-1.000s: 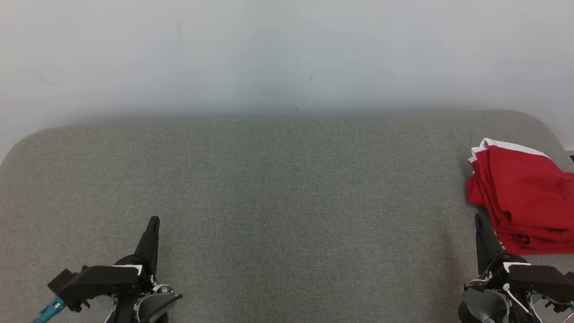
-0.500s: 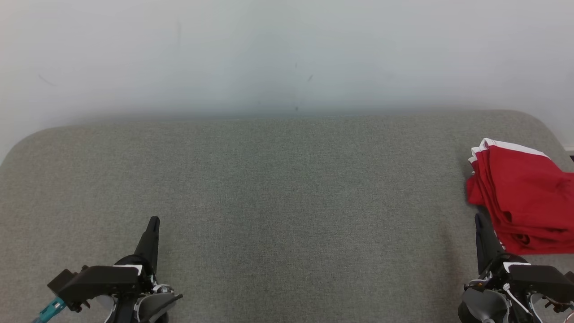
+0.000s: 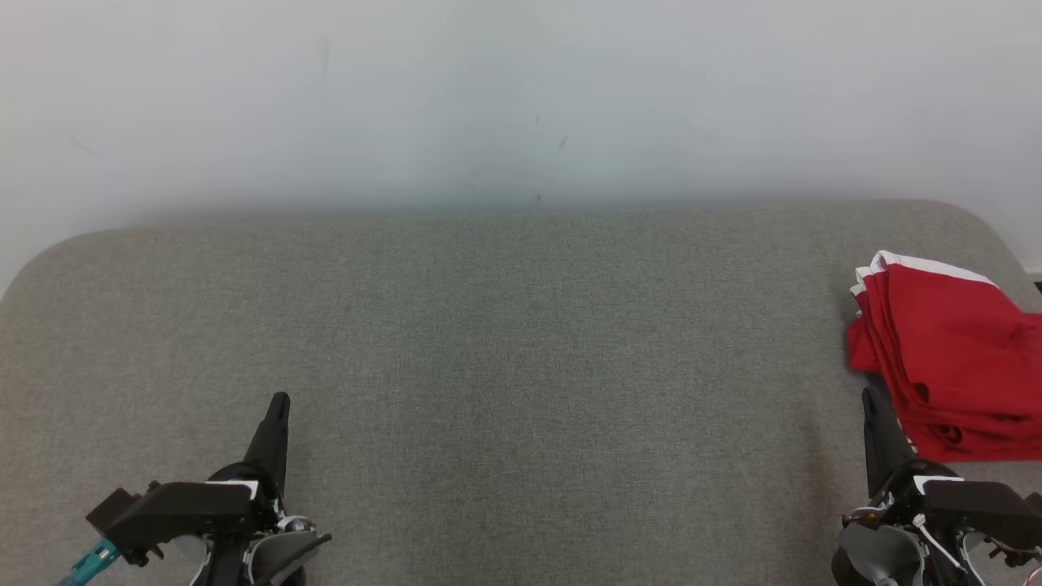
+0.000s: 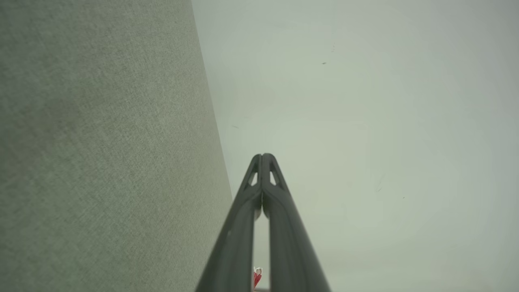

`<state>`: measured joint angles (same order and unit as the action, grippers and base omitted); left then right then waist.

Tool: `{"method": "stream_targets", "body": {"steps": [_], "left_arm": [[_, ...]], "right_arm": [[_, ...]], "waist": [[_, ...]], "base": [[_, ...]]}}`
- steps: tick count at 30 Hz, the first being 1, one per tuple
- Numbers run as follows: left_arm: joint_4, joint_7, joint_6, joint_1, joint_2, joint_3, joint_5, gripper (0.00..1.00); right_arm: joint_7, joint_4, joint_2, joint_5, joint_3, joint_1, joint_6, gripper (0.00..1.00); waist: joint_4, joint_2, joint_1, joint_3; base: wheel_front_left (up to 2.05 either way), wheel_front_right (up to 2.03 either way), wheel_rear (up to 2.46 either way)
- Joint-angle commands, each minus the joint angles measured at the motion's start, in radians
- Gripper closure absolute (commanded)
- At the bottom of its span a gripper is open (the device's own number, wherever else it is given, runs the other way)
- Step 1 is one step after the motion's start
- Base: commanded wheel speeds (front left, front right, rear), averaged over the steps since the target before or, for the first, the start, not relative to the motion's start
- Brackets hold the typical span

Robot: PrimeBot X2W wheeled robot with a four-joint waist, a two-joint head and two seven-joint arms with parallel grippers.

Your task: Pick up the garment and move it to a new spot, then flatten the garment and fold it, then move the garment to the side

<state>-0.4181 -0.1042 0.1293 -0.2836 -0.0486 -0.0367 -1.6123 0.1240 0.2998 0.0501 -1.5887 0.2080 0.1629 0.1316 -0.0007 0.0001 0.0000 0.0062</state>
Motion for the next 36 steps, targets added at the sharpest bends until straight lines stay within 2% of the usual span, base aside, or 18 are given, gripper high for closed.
{"method": "stream_targets", "body": {"steps": [1,36], "left_arm": [[-0.002,-0.003,0.002,-0.005,-0.003,0.000,-0.008,1.00],[-0.002,-0.003,0.003,-0.005,-0.003,0.001,-0.008,1.00]], "right_arm": [[0.003,-0.001,0.000,-0.007,0.000,0.003,-0.002,1.00],[0.003,-0.001,0.000,-0.007,0.000,0.003,-0.002,1.00]], "waist": [[0.000,-0.0001,0.0000,0.000],[0.000,-0.0001,0.0000,0.000]], "base": [[0.00,0.00,0.00],[0.00,0.00,0.00]]}}
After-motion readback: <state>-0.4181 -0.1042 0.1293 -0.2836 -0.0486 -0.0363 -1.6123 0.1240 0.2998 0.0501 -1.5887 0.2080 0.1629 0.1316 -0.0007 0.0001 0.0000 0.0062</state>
